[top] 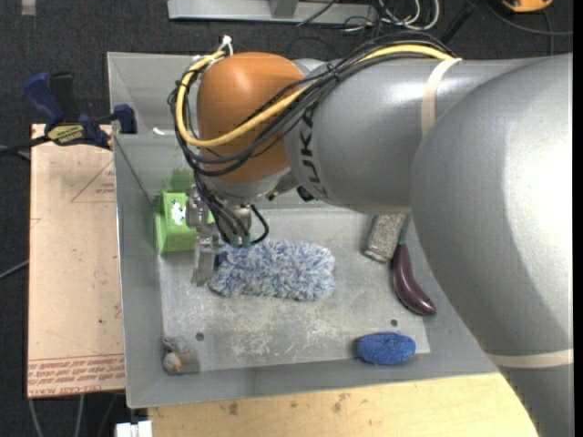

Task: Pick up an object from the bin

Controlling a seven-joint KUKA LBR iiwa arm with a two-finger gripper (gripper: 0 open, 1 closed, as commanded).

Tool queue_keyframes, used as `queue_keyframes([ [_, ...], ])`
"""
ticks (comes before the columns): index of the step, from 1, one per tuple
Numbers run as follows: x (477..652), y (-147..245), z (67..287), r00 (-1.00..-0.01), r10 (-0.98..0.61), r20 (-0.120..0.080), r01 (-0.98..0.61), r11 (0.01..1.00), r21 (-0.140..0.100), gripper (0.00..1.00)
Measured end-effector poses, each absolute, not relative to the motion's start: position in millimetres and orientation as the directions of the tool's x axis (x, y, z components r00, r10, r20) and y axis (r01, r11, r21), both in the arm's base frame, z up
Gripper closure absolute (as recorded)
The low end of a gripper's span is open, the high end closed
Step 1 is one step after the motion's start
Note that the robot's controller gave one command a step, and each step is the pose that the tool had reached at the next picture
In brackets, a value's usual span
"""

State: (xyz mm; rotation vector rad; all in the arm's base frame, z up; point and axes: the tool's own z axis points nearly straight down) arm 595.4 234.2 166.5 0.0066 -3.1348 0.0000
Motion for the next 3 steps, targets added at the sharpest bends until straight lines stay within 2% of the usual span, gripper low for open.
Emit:
queue_keyframes([
  [1,597.3,233.2,171.4,-1.0,-0.001,0.0,-0.001,1.0,0.001,0.0],
  [2,579.7,189.0,123.5,-0.998,0.057,-0.003,0.057,0.998,0.003,0.0],
  [3,587.7,178.4,114.9,-0.993,0.118,-0.001,0.118,0.993,0.002,1.0],
])
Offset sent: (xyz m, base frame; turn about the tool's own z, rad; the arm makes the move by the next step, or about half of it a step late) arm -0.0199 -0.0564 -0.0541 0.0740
